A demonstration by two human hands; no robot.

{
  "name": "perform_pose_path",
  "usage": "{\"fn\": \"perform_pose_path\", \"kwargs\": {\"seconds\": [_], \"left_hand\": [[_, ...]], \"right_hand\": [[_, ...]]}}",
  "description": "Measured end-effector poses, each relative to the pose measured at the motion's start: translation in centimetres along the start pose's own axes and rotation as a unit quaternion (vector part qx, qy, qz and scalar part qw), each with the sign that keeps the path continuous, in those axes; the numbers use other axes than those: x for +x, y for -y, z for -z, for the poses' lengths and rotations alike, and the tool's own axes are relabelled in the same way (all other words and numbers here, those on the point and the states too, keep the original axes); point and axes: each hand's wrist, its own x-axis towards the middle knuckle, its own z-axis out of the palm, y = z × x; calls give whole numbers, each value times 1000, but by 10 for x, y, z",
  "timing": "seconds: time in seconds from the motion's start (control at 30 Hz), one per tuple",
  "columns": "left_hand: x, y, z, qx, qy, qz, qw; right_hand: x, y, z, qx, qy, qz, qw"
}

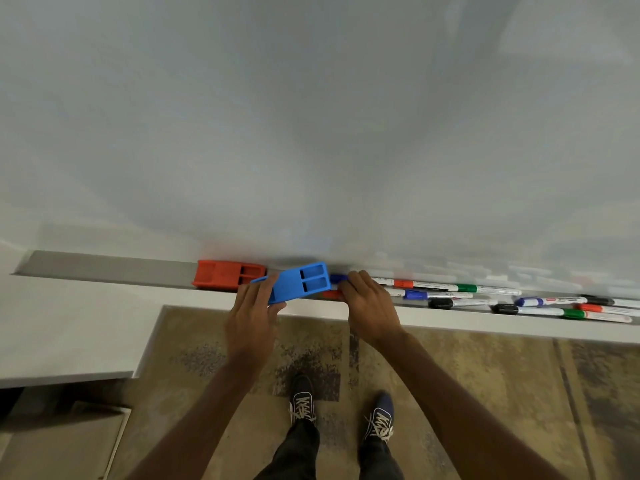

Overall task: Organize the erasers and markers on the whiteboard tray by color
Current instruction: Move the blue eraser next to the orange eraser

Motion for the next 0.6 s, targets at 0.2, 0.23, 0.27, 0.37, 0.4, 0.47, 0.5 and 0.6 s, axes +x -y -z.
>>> {"fn": "perform_pose_path", "kwargs": {"seconds": [0.2, 0.23, 0.27, 0.37, 0.4, 0.47, 0.5, 0.6], "left_hand": [[3, -3, -5, -5, 10, -10, 1000], [4, -4, -5, -4, 12, -11, 1000], [4, -4, -6, -4, 14, -11, 1000], [5, -5, -8, -2, 20, -13, 1000], [6, -6, -8, -1, 22, -13, 1000], [7, -6, -9, 4, 26, -13, 1000], [7, -6, -9, 8, 29, -14, 999], [8, -5, -9, 17, 39, -16, 999]], "right_hand": [[-33, -33, 9, -21, -47, -36, 998], [-37, -37, 10, -24, -46, -40, 998], [-40, -40, 10, -25, -44, -41, 998], [-44, -44, 10, -26, -32, -48, 998], [-45, -45, 9, -29, -27, -52, 998], [-46, -45, 8, -33, -23, -58, 998], [-46, -45, 7, -33, -23, -60, 997], [-47, -44, 5, -32, -23, -66, 997]]}}
